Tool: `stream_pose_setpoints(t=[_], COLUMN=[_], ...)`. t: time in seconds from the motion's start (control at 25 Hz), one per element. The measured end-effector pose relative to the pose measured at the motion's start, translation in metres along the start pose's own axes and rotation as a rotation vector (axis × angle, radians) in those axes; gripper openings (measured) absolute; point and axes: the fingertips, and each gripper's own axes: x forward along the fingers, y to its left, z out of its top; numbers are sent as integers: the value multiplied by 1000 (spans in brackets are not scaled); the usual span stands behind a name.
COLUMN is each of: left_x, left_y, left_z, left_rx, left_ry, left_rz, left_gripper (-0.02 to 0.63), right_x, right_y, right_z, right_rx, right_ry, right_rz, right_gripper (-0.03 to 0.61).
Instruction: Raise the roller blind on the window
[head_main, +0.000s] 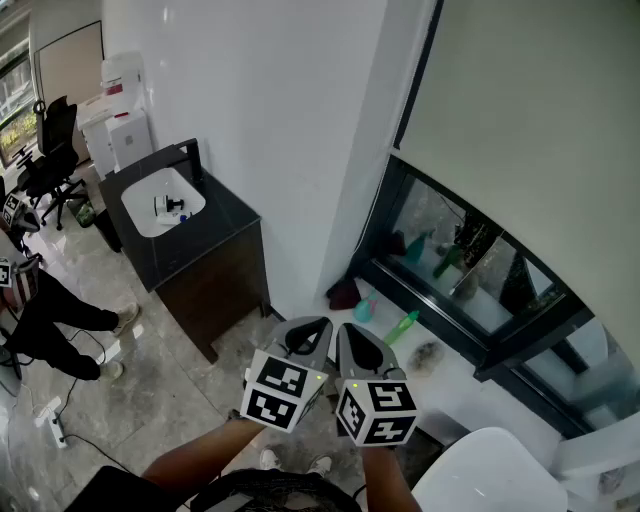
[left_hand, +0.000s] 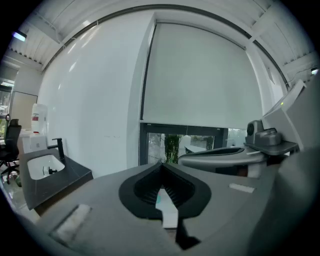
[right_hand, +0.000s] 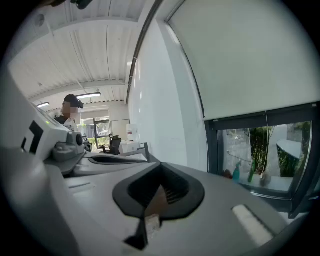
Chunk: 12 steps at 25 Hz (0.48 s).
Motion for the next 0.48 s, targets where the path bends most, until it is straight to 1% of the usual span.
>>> stream_pose_setpoints(t=[0.48], left_x=[2], left_y=[10], left_z=[-4], left_rx=[-20], left_ry=[-3], left_rz=[-53], left_gripper=[-9], right_x=[9], right_y=[4], right_z=[-5], right_rx=[14], right_ry=[-2], right_rz=[-56], right_gripper=[2])
